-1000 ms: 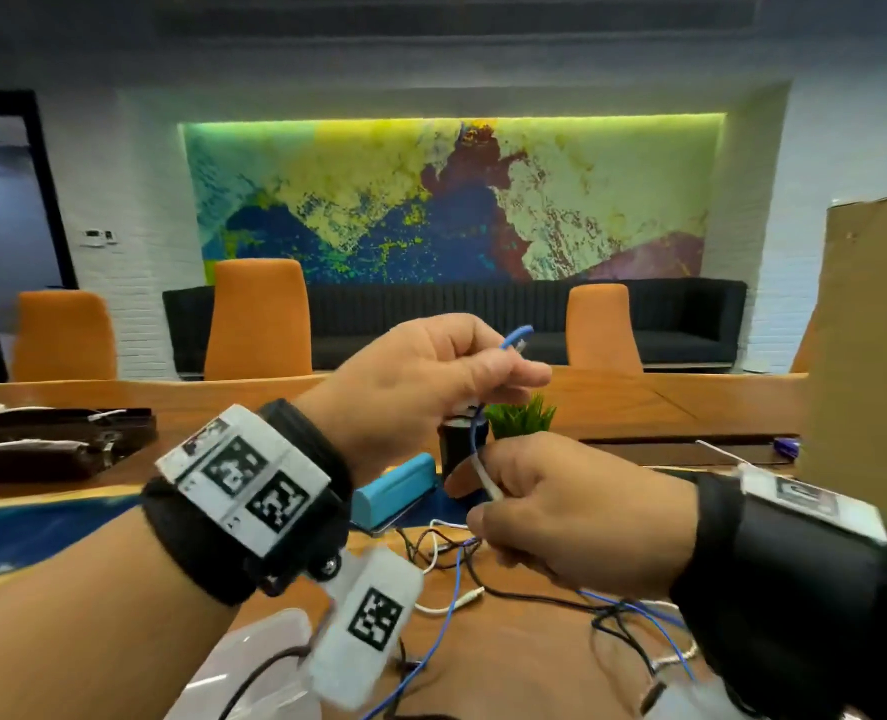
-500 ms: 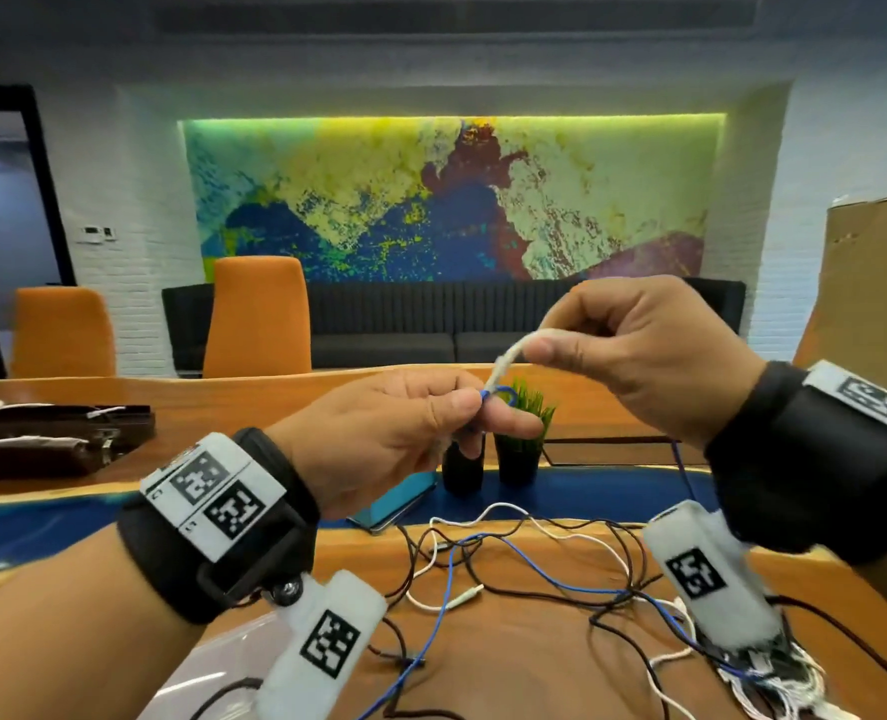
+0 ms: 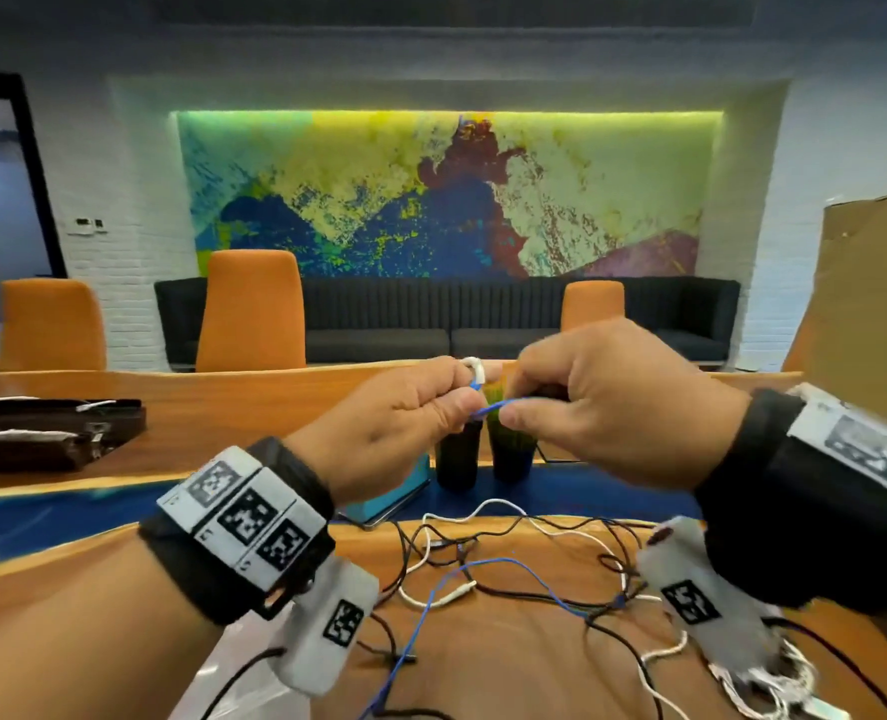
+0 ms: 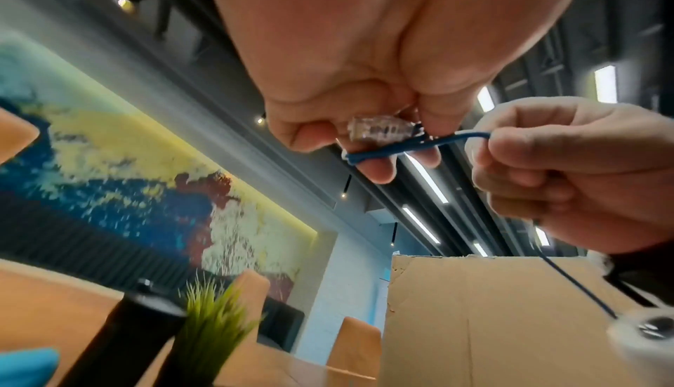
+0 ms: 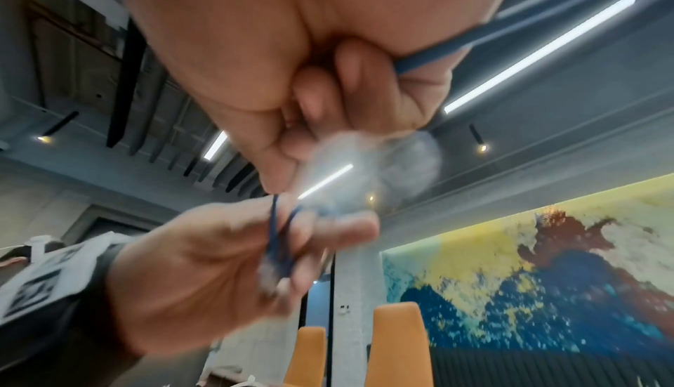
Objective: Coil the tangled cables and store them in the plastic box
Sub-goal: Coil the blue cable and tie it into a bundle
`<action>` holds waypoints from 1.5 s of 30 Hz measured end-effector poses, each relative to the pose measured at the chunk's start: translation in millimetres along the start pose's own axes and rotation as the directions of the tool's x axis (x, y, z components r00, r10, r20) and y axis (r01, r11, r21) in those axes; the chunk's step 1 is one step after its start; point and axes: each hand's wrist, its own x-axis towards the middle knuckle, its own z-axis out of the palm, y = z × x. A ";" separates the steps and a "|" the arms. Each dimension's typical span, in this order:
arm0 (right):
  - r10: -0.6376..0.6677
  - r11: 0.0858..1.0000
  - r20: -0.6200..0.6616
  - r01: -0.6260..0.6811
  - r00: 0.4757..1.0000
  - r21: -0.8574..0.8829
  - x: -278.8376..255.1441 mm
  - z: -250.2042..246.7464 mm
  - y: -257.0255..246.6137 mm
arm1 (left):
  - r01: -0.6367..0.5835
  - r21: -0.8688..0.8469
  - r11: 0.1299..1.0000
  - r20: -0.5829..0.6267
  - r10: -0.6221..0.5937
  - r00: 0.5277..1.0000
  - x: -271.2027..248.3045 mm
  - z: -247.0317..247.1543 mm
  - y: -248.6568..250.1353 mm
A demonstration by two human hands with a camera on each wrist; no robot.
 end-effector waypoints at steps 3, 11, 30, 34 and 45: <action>-0.005 0.991 -0.157 0.025 0.988 0.129 11.9 -12.6 15.8 | 0.135 -0.327 0.935 0.081 -0.115 0.990 -5.8 3.4 3.6; 0.102 0.939 -0.155 -0.044 0.983 0.342 20.6 47.6 37.5 | 0.083 -0.912 0.402 0.029 -0.139 0.990 4.6 -3.1 41.4; 0.139 0.884 -0.175 -0.043 0.975 0.465 19.2 6.9 38.7 | 0.208 -0.865 0.457 0.167 -0.131 0.977 -6.2 -3.3 51.2; 0.108 0.915 0.161 -0.161 0.981 0.370 -6.4 46.9 16.3 | 0.021 -0.746 0.666 -0.111 -0.155 0.982 1.6 -7.7 48.8; 0.031 0.961 -0.231 0.035 0.972 0.276 13.6 2.8 35.0 | 0.284 -0.810 0.513 0.160 -0.273 0.949 -6.6 3.6 47.2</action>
